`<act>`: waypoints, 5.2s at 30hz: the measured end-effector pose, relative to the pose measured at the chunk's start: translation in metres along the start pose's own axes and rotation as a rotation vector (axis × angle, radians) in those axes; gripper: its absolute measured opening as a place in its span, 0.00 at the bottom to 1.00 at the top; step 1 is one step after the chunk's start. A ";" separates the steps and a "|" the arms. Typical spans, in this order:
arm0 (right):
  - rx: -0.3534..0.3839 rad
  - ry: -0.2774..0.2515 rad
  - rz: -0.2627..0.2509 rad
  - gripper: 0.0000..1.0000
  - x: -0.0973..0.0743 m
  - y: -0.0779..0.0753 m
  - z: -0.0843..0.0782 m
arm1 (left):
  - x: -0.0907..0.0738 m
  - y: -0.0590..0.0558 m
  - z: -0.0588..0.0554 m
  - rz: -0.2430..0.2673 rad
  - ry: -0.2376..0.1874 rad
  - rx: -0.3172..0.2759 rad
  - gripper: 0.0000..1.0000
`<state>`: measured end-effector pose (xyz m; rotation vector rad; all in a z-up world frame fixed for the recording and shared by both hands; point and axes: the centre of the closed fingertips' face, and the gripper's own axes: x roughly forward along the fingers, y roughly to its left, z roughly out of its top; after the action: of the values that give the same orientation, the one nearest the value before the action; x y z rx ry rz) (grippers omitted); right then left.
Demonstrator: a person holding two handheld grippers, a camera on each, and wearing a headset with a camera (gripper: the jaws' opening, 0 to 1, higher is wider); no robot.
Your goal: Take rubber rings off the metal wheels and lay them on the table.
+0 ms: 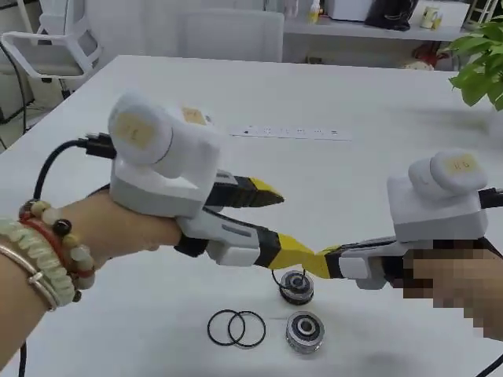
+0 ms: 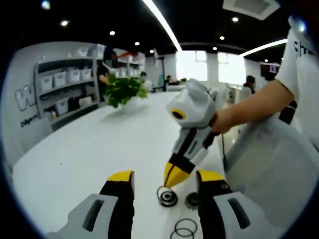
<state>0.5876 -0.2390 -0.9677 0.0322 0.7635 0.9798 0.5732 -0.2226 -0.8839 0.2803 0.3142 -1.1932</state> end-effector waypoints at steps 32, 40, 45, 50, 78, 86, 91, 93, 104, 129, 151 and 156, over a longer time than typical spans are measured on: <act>0.030 -0.019 0.074 0.00 -0.005 0.032 0.011 | -0.155 -0.002 -0.045 0.305 0.064 -0.010 0.63; 0.003 0.078 0.109 0.00 0.009 0.043 -0.010 | -0.167 -0.009 -0.080 0.360 0.077 -0.117 0.65; -0.027 0.145 0.113 0.00 0.017 0.044 -0.027 | -0.168 -0.015 -0.094 0.372 0.087 -0.155 0.65; -0.078 0.186 0.081 0.00 0.025 0.039 -0.036 | -0.166 -0.022 -0.101 0.370 0.098 -0.178 0.65; -0.187 0.239 -0.009 0.00 0.029 0.018 -0.045 | -0.163 -0.032 -0.113 0.366 0.135 -0.207 0.64; -0.132 0.145 -0.041 0.00 0.020 0.006 -0.024 | -0.163 -0.028 -0.107 0.365 0.137 -0.192 0.64; -0.013 0.020 -0.031 0.00 0.013 0.002 -0.002 | -0.161 -0.023 -0.089 0.335 0.113 -0.155 0.64; -0.002 -0.003 -0.045 0.00 0.008 -0.002 0.002 | -0.159 -0.018 -0.080 0.331 0.118 -0.127 0.65; 0.041 -0.042 -0.104 0.00 -0.008 -0.025 0.004 | -0.133 0.002 -0.028 0.264 0.105 0.017 0.66; -0.118 0.116 -0.074 0.06 -0.003 -0.033 -0.034 | -0.001 -0.019 0.036 -0.026 0.038 0.243 0.63; -0.173 0.134 -0.047 0.12 0.003 -0.033 -0.041 | 0.048 0.013 -0.061 0.047 0.109 0.095 0.43; -0.183 0.142 -0.045 0.13 0.004 -0.031 -0.044 | 0.058 0.007 -0.074 0.032 0.105 0.033 0.39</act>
<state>0.5857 -0.2678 -1.0132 -0.2147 0.7983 1.0129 0.5925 -0.2421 -0.9739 0.3760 0.3802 -1.1554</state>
